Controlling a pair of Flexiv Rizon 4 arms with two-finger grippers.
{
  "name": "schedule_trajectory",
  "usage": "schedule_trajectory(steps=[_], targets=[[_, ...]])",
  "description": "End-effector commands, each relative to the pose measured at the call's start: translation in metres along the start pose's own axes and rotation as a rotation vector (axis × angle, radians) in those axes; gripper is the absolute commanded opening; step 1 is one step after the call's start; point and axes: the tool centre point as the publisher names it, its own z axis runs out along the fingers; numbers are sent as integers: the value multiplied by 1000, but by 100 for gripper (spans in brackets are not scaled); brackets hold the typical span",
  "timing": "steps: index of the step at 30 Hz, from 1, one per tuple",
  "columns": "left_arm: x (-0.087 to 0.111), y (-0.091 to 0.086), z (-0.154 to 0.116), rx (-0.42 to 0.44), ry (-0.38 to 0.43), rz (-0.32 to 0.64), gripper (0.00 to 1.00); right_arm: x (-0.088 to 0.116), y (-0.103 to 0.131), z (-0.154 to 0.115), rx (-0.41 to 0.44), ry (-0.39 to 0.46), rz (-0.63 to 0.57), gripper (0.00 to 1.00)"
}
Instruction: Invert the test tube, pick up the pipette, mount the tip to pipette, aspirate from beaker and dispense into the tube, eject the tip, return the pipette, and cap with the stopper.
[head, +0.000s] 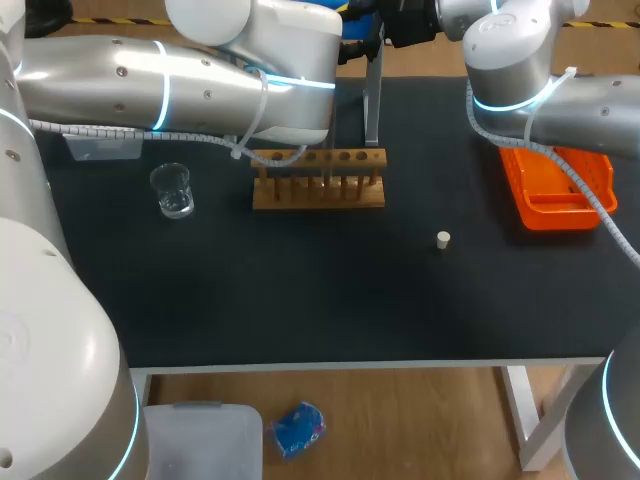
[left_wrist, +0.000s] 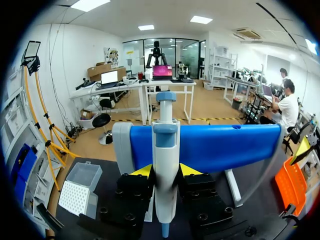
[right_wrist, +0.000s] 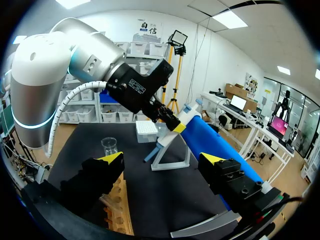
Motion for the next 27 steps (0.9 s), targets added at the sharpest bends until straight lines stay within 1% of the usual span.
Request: schedule_trajectory(steps=[1,6,7,8,9,10,11,20,27], targets=[[0,-1,3,-21,-6,1,0,-1,0,0,2,3,0,100],[1,1,4,-29,-7,2,0,-1,0,0,2,3,0,100],[1,1,4,-29,-7,2,25,-1,0,0,2,3,0,100],[1,1,4,-30,-8,2,39,-1,0,0,2,3,0,100],[1,1,4,-31,-9,2,58,-1,0,0,2,3,0,100],[1,1,4,-30,-9,2,91,-1,0,0,2,3,0,100],[1,1,4,-31,-10,2,100,-1,0,0,2,3,0,100],[1,1,4,-30,-7,1,100,-1,0,0,2,3,0,100],[1,-3,-1,-18,0,1,100,-1,0,0,2,3,0,100]])
